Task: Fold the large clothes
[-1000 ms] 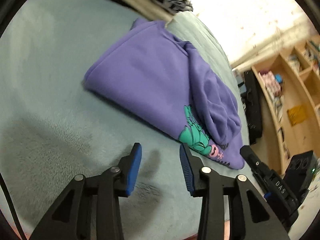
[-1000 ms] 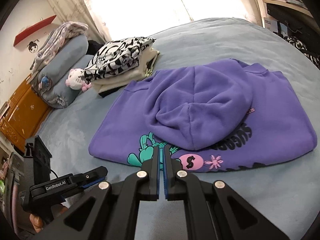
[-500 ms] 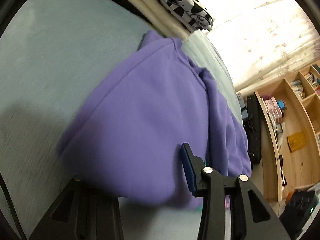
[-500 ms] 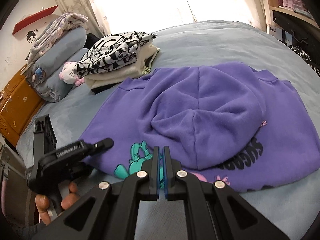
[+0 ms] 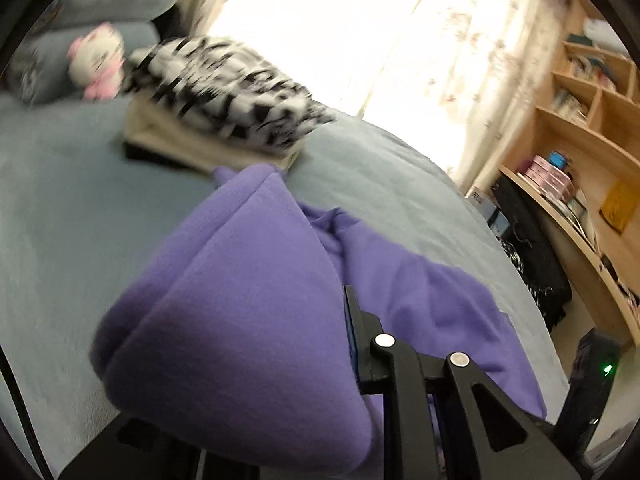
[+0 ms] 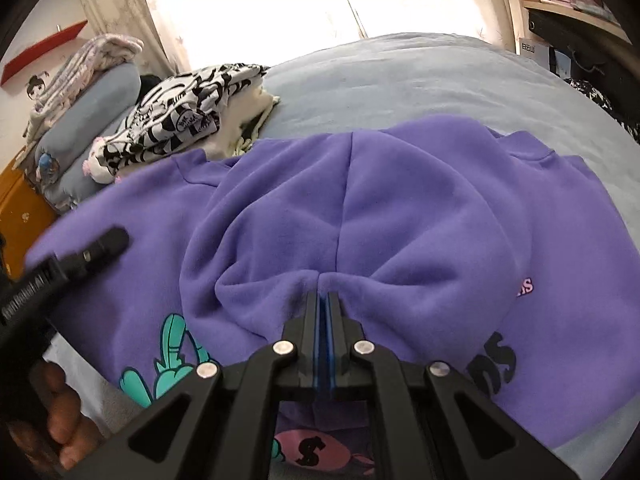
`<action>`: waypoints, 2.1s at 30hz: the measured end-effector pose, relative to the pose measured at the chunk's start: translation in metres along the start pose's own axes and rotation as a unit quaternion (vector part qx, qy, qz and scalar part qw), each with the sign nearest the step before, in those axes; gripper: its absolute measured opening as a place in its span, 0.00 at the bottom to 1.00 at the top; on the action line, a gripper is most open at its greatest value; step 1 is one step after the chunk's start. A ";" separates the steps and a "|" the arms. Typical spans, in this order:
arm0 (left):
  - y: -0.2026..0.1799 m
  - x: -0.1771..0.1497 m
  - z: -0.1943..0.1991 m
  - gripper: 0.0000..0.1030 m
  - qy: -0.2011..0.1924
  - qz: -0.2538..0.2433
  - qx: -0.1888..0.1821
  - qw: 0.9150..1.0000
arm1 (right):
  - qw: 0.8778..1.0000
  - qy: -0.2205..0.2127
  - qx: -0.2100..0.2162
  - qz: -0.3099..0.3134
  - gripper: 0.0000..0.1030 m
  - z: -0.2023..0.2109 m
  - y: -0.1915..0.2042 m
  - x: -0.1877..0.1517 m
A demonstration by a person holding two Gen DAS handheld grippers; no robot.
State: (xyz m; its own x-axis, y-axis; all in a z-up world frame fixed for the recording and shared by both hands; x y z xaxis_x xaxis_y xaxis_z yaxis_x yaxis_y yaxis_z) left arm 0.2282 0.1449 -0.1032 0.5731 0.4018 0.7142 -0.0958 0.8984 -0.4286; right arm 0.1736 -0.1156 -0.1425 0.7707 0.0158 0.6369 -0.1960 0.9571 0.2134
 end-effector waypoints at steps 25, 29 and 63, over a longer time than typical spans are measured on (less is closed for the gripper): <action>-0.257 -0.052 0.001 0.15 0.014 -0.261 -0.094 0.961 | 0.964 -0.027 0.120 -0.234 0.00 0.058 -0.111 -0.032; -0.279 -0.069 -0.010 0.15 0.040 -0.274 -0.090 0.957 | 0.955 -0.139 -0.042 -0.259 0.01 0.113 -0.165 -0.025; -0.335 -0.187 -0.062 0.80 0.154 -0.360 -0.139 0.910 | 0.913 -0.082 -0.154 -0.369 0.01 0.108 -0.279 -0.065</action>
State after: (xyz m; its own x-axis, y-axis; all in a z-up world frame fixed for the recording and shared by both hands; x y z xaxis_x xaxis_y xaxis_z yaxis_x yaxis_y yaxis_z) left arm 0.2034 -0.2423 -0.1278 0.6105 -0.3792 0.6954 0.5794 0.8124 -0.0657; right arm 0.1129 -0.4146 -0.1638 0.5175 -0.6850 0.5128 0.5391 0.7264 0.4262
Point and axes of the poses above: each gripper's, at about its wrist camera, not at the fingertips, and z roughly against the way its jaws point, y to its left, x to its top, the point moved 4 cm from there along -z, roughly the way its jaws point, and after that the axes turned 4 degrees about z, right-handed, at the moved point
